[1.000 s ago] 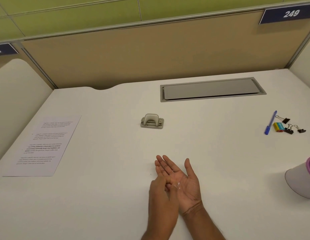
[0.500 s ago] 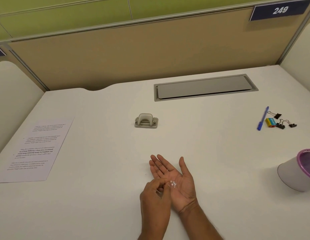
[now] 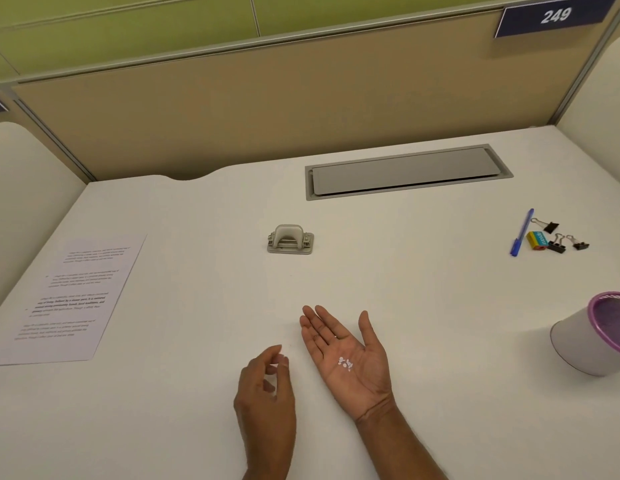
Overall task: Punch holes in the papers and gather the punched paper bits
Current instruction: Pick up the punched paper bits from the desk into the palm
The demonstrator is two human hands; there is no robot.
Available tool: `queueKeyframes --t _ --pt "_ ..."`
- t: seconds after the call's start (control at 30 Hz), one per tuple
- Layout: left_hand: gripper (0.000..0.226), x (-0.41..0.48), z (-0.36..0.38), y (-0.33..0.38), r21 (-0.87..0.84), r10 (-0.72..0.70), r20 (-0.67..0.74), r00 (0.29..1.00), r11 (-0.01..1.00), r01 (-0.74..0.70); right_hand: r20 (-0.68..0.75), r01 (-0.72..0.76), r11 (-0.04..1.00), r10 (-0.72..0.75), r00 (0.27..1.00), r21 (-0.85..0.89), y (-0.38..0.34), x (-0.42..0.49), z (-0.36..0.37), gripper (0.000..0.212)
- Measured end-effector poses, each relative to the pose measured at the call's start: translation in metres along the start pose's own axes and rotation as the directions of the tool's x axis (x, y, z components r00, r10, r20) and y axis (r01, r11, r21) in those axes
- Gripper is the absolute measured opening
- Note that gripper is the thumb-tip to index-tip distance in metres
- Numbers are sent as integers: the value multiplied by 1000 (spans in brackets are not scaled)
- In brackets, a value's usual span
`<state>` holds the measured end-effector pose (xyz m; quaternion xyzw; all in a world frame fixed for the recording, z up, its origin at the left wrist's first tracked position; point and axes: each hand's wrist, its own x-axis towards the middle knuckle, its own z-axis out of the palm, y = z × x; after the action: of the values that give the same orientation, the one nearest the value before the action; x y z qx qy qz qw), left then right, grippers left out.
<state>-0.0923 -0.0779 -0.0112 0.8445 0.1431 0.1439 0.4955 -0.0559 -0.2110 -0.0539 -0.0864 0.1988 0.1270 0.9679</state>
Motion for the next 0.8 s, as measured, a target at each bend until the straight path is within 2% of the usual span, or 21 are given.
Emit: queueKeyframes --t 0.07,0.2,0.57,0.8 --pt "27 9 -1 -4 16 -27 40 999 1000 27 -8 14 1000 -14 1000 12 0 -2 -1 74" --pt "22 23 5 -6 104 24 119 993 994 -36 -14 39 999 -39 999 28 -1 -4 -3 73" --pt "6 36 12 -1 193 56 131 990 978 -81 -22 36 999 -35 999 11 -1 -3 -2 74" --pt "9 37 14 1 341 144 204 968 917 -208 -29 18 1000 -17 999 18 0 -2 -1 74"
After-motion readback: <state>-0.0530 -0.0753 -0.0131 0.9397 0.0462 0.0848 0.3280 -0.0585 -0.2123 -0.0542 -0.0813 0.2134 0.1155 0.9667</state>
